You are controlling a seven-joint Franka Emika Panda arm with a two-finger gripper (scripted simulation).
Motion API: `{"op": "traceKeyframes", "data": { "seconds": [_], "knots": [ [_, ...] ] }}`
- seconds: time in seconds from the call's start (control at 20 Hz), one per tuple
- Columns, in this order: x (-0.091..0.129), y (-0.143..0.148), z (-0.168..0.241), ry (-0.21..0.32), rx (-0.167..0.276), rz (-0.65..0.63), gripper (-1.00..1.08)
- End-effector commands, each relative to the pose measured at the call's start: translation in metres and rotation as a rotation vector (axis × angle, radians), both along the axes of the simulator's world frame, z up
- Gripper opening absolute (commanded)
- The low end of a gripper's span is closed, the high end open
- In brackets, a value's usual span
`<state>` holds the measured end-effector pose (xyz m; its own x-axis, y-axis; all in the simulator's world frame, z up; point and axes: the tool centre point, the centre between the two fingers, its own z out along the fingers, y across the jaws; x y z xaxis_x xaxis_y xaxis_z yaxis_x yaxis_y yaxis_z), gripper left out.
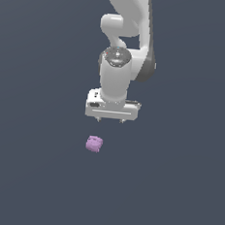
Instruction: Pick up the object and move it to a goal position.
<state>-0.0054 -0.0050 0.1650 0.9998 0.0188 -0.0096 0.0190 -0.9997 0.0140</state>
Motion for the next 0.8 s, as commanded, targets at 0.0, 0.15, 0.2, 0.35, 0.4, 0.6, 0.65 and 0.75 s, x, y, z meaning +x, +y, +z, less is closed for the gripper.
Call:
{"op": "traceKeyframes", "data": {
  "seconds": [0.0, 0.15, 0.2, 0.35, 0.4, 0.6, 0.65, 0.75],
  "knots": [
    [0.002, -0.002, -0.002, 0.0, 0.0, -0.009, 1.0],
    [0.007, -0.007, -0.007, 0.0, 0.002, -0.033, 1.0],
    [0.009, -0.009, -0.01, -0.001, 0.003, -0.044, 1.0],
    [0.018, -0.018, -0.019, -0.002, 0.006, -0.085, 1.0],
    [0.021, -0.021, -0.023, -0.003, 0.007, -0.101, 1.0],
    [0.035, -0.039, -0.042, -0.006, 0.011, -0.179, 1.0],
    [0.039, -0.043, -0.047, -0.007, 0.011, -0.197, 1.0],
    [0.044, -0.05, -0.055, -0.008, 0.012, -0.228, 1.0]
  ]
}}
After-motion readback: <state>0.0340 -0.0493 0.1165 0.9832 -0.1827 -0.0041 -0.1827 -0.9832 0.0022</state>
